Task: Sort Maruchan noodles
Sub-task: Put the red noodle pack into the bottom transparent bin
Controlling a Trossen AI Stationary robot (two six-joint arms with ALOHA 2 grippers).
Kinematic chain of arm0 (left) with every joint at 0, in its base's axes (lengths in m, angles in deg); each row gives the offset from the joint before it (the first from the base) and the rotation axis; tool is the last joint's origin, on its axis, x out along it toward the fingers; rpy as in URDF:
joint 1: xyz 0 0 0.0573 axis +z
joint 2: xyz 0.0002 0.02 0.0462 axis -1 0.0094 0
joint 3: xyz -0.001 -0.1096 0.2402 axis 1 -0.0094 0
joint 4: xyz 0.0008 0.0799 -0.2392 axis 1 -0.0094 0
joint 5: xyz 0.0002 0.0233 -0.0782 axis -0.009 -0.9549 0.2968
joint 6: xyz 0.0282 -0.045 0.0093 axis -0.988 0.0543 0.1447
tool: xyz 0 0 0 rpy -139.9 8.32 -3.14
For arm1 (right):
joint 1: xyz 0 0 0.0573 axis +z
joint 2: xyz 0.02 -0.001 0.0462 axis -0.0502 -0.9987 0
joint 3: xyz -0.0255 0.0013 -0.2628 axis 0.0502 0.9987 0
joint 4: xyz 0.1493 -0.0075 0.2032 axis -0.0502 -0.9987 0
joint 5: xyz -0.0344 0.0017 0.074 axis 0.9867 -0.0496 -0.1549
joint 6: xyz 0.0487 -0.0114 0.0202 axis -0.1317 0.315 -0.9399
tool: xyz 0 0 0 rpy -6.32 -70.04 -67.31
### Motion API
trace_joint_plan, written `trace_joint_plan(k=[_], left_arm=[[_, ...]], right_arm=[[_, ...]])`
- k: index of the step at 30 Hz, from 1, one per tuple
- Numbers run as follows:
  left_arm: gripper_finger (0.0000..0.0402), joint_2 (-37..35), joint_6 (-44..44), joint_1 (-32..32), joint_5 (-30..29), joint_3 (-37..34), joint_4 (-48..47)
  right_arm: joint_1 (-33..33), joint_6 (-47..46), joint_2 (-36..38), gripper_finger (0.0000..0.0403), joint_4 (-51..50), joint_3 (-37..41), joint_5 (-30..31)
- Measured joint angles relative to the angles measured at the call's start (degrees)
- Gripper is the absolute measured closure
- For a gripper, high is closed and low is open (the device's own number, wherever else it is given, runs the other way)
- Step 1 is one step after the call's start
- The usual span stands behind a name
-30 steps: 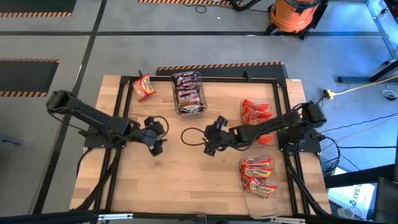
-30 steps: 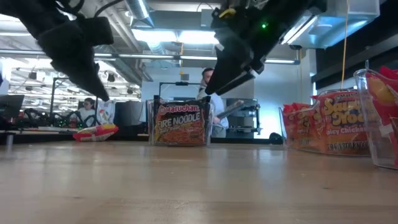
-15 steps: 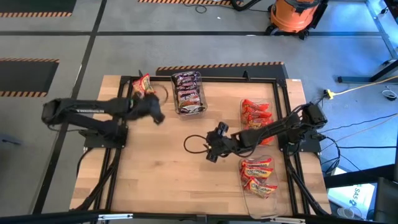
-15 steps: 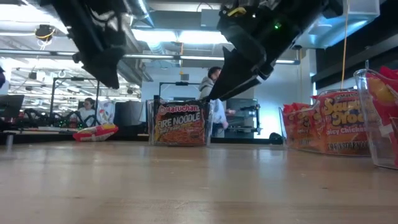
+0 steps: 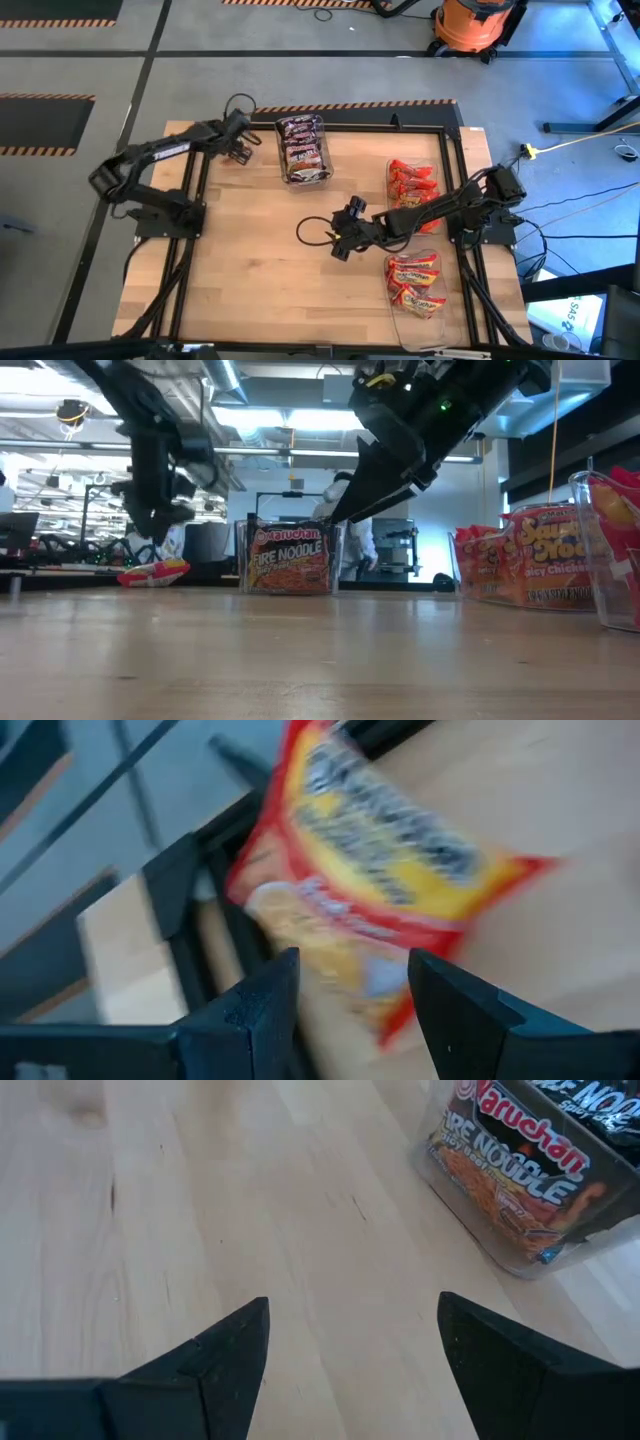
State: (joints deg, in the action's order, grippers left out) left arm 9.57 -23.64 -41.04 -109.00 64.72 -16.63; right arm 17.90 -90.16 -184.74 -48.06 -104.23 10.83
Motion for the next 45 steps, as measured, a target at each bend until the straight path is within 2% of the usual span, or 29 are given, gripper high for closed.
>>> trace_joint_plan(k=[7,13,17,24,27,31,40,45], left_arm=[[0.0217,10.35,-4.6,3.09,-4.78,4.17,1.41],[0.0217,16.98,-6.73,4.0,-3.44,4.87,0.88],[0.0217,17.3,-6.61,1.94,-2.58,4.9,-0.54],[0.0217,12.79,-0.61,-6.78,6.94,4.56,-9.99],[0.0217,12.29,1.98,-11.54,8.76,4.26,-13.45],[0.0217,11.87,4.9,-18.57,10.77,2.88,-14.42],[0.0217,11.86,18.48,-38.77,13.96,2.41,-16.43],[0.0217,11.95,24.98,-47.72,18.35,3.01,-16.16]], right_arm=[[-0.04,1.24,0.0,0.0134,0.03,0.0,0.72],[-0.02,1.62,0.0,0.0134,0.7,0.0,1.21],[0.0,1.62,0.0,0.0134,0.71,0.0,0.17],[0.0,1.62,0.0,0.0134,0.86,0.0,0.14],[0.0,1.62,0.0,0.0134,0.86,0.0,0.14],[0.0,1.62,0.0,0.0134,0.86,0.0,-0.2],[0.0,1.62,0.0,0.0134,0.84,0.0,-3.36],[0.0,1.62,0.0,0.0134,0.83,0.0,-3.48]])
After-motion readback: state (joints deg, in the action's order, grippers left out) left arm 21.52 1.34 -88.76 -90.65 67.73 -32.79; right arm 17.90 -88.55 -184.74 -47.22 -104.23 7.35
